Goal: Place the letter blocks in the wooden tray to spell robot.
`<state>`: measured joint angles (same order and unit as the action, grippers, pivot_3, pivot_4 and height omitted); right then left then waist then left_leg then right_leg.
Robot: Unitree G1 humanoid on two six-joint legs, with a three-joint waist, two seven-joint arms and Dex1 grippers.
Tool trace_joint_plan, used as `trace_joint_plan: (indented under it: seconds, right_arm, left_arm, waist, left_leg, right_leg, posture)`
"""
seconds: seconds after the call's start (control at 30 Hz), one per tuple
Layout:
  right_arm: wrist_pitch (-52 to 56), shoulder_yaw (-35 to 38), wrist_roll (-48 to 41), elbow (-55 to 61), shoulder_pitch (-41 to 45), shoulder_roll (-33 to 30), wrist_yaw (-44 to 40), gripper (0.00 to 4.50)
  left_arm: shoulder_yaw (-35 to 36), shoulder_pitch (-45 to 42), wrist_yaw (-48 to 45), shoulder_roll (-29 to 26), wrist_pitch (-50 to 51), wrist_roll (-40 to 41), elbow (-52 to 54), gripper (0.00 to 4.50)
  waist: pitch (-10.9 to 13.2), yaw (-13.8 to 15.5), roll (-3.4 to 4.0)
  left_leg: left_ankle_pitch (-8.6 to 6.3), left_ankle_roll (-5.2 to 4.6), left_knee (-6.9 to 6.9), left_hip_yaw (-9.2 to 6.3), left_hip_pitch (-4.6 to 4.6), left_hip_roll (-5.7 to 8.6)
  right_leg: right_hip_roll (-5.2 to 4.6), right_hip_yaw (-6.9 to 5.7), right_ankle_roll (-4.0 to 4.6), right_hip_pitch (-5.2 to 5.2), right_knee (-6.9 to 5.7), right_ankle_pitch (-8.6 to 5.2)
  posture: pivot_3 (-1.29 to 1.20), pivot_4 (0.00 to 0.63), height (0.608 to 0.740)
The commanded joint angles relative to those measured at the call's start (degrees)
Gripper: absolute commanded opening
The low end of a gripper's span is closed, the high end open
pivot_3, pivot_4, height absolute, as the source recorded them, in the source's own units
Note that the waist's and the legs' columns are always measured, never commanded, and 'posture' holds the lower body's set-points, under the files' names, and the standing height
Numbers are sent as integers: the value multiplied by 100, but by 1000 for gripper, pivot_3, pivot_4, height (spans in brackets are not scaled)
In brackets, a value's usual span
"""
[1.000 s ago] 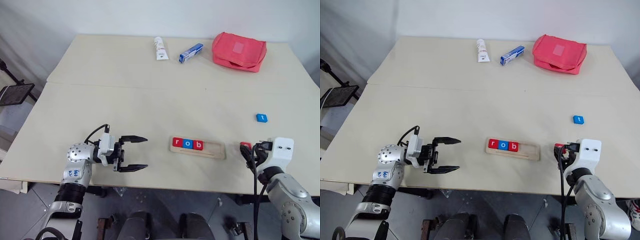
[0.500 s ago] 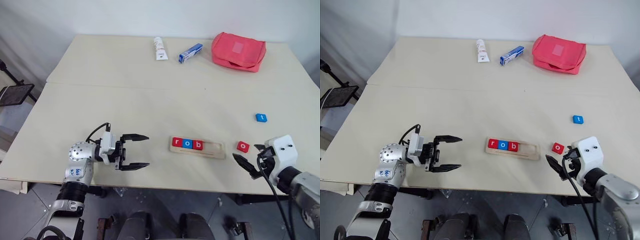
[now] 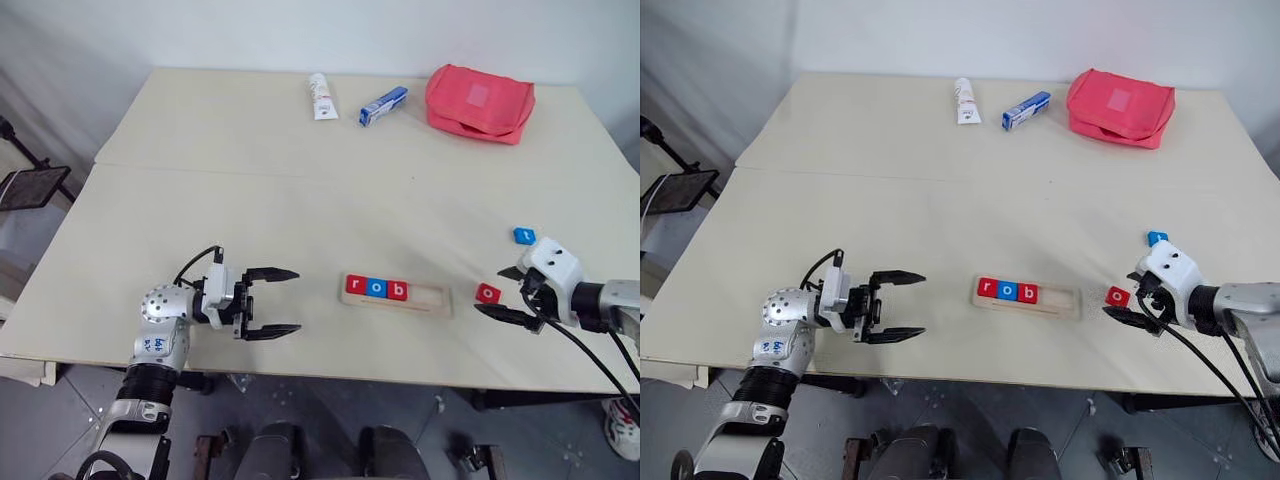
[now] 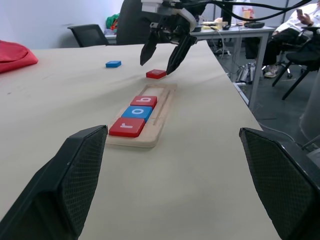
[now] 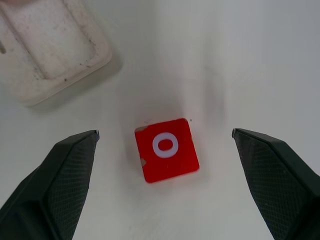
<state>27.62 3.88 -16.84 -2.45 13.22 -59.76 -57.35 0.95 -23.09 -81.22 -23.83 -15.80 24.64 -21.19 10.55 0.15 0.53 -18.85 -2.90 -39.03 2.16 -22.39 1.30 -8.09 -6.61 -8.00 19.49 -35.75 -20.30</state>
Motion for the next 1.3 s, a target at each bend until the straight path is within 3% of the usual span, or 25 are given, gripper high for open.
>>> trace_joint_plan:
  seconds: [0.03, 0.13, 0.23, 0.47, 0.67, 0.97, 1.3]
  right_arm:
    - [-236, -204, 193, -389, 261, 5, -309, 4472]
    - [-395, -393, 342, -665, 383, 38, -453, 4472]
    - [-409, -424, 357, -705, 462, 99, -492, 3875]
    - [-432, -406, 481, -735, 550, 139, -460, 1489]
    - [20, -275, 387, 50, 807, 10, -442, 1444]
    - [1085, -731, 128, 1357, 1296, 148, -720, 1444]
    - [922, -1672, 556, 1145, 1755, 407, -891, 1444]
  left_arm:
    - [60, 148, 109, -52, -48, 39, 290, 4500]
    - [102, 253, 193, -91, -56, 34, 401, 4500]
    - [131, 395, 255, -144, -41, 58, 535, 4500]
    - [85, 472, 352, -155, -21, 61, 648, 4500]
    - [58, 331, 255, -146, -67, 61, 483, 4500]
    - [30, 106, 179, -88, -129, 31, 226, 4500]
    - [56, 305, 322, -79, -152, 28, 404, 4500]
  waist:
    - [0, 2, 0]
    - [0, -3, 0]
    - [0, -7, 0]
    - [0, -8, 0]
    - [0, -7, 0]
    - [0, -3, 0]
    - [0, -20, -1]
  left_leg:
    - [0, 0, 0, -1, 0, 0]
    - [0, 0, -1, -2, 0, -1]
    - [0, 0, -2, -3, 1, -1]
    - [1, 0, -11, -1, 3, -2]
    - [0, 0, -11, 0, 0, -1]
    - [0, 1, -9, -2, -2, -2]
    - [0, 1, -7, -5, -3, 1]
  right_leg:
    - [-1, -5, 0, -1, 0, 0]
    - [-3, -14, 0, -2, -1, 0]
    - [-4, -18, 0, -4, 0, 0]
    - [-6, -17, 0, -11, 1, 0]
    - [-7, -17, 0, -5, 1, 0]
    - [-7, -18, 0, -2, 0, 0]
    - [-9, -21, 0, 1, -1, 0]
  posture:
    - [0, 150, 740]
    - [0, 150, 740]
    - [0, 150, 740]
    - [0, 150, 740]
    - [0, 150, 740]
    - [0, 150, 740]
    - [0, 150, 740]
